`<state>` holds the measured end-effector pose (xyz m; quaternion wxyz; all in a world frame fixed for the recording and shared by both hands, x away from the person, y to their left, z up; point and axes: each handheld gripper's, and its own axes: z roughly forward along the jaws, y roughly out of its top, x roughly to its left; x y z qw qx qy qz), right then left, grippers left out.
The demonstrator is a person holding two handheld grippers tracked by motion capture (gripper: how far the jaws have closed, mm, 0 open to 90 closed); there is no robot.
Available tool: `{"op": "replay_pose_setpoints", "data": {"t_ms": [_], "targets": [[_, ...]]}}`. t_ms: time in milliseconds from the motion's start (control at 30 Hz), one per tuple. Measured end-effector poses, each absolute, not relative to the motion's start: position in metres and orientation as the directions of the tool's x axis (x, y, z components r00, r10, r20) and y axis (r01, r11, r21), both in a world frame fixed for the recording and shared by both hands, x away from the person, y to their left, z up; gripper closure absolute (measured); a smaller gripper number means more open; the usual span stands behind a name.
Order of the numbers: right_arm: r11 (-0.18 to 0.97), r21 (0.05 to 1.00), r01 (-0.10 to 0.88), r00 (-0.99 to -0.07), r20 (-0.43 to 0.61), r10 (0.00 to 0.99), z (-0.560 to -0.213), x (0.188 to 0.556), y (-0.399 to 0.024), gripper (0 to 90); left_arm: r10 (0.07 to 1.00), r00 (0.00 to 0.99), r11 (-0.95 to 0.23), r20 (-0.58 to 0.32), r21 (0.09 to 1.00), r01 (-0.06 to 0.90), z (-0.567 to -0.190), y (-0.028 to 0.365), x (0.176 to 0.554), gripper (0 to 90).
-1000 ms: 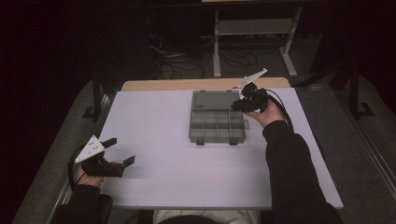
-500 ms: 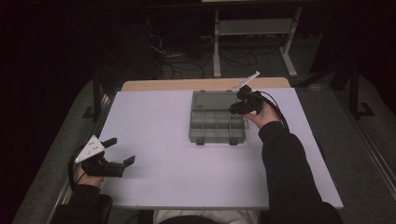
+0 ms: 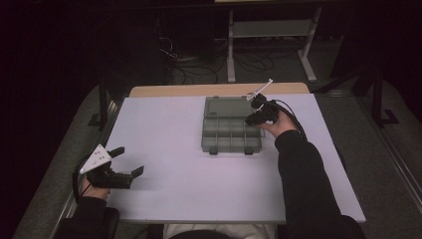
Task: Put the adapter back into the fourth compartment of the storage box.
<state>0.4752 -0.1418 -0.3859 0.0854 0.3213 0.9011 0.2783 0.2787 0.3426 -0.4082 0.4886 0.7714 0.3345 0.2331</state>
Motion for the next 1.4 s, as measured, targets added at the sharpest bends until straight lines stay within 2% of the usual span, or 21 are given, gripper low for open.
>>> {"op": "replay_pose_setpoints", "data": {"t_ms": [300,367,500,567,600,667,733,800,833,933,967,1000,1233,1300,1400], "targets": [[0.643,0.533,0.55,-0.77,0.025,0.638,-0.392,0.48,-0.141,74.1,0.743,0.668,-0.3,0.034,0.91,0.288,-0.408,0.343,0.279,0.0],[0.638,0.531,0.557,-0.766,0.03,0.643,-0.392,0.48,-0.141,70.9,0.744,0.668,-0.3,0.034,0.909,0.288,-0.408,0.343,0.279,0.0],[0.626,0.521,0.58,-0.746,0.03,0.665,-0.394,0.48,-0.144,57.0,0.744,0.668,-0.301,0.034,0.909,0.288,-0.408,0.343,0.279,0.0],[0.622,0.525,0.581,-0.741,0.025,0.671,-0.393,0.48,-0.145,54.6,0.744,0.667,-0.301,0.035,0.909,0.288,-0.408,0.343,0.279,0.0],[0.608,0.538,0.584,-0.729,0.019,0.684,-0.391,0.479,-0.146,48.8,0.744,0.667,-0.303,0.036,0.908,0.289,-0.408,0.343,0.279,0.0],[0.602,0.544,0.584,-0.726,0.018,0.688,-0.389,0.479,-0.146,46.5,0.744,0.667,-0.303,0.036,0.908,0.289,-0.408,0.343,0.279,0.0],[0.592,0.536,0.602,-0.712,0.023,0.702,-0.386,0.478,-0.148,37.6,0.745,0.666,-0.302,0.036,0.908,0.289,-0.408,0.343,0.278,0.0],[0.593,0.537,0.6,-0.711,0.017,0.703,-0.385,0.477,-0.148,35.7,0.745,0.666,-0.302,0.036,0.908,0.289,-0.408,0.343,0.278,0.0],[0.582,0.545,0.604,-0.705,0.024,0.709,-0.383,0.475,-0.149,28.7,0.745,0.666,-0.302,0.036,0.908,0.289,-0.408,0.343,0.278,0.0],[0.581,0.546,0.604,-0.703,0.022,0.711,-0.382,0.475,-0.15,26.7,0.747,0.664,-0.299,0.034,0.909,0.29,-0.408,0.343,0.278,0.0],[0.556,0.573,0.603,-0.689,0.022,0.724,-0.375,0.471,-0.154,16.2,0.747,0.663,-0.298,0.034,0.91,0.289,-0.409,0.343,0.278,0.0],[0.543,0.58,0.607,-0.683,0.031,0.729,-0.373,0.47,-0.156,13.9,0.748,0.662,-0.297,0.033,0.91,0.29,-0.409,0.343,0.278,0.0],[0.53,0.595,0.604,-0.682,0.041,0.73,-0.366,0.464,-0.163,5.5,0.747,0.664,-0.297,0.031,0.909,0.292,-0.409,0.343,0.278,0.0],[0.52,0.611,0.597,-0.675,0.033,0.737,-0.363,0.458,-0.167,0.0,0.749,0.662,-0.296,0.03,0.909,0.294,-0.409,0.343,0.278,0.0],[0.508,0.629,0.589,-0.673,0.035,0.739,-0.36,0.454,-0.172,0.0,0.75,0.661,-0.294,0.028,0.909,0.295,-0.409,0.343,0.277,0.0]]}}
